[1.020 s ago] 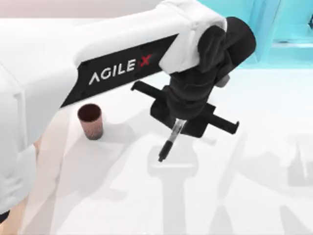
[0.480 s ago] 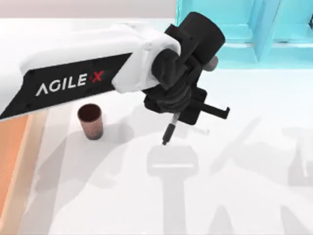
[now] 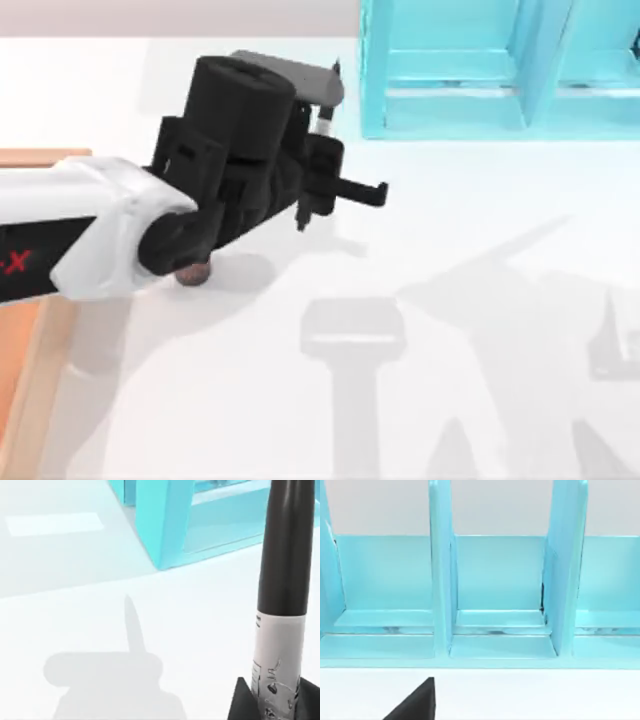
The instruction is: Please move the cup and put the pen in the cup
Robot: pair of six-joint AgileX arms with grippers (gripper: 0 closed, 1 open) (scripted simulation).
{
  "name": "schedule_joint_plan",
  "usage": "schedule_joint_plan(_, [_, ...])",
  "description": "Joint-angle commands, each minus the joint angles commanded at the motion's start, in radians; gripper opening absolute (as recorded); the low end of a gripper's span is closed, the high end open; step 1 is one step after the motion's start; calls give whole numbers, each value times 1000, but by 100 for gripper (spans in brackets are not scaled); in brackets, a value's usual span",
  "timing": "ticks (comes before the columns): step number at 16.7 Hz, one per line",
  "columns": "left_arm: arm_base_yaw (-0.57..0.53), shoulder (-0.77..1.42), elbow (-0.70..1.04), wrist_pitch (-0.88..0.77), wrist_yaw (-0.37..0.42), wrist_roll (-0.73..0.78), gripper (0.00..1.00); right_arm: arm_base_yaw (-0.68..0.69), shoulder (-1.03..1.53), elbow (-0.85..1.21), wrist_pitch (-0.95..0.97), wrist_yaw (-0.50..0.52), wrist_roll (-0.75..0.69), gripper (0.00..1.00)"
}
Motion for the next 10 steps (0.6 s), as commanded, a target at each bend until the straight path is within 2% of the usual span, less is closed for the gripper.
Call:
schedule_joint_plan(6, [135, -222, -421, 603, 42, 106, 0, 0, 0, 0, 0, 0, 0, 100])
schedule_joint_plan(10, [210, -329, -628, 900, 67, 161, 0, 0, 0, 0, 0, 0, 0, 100])
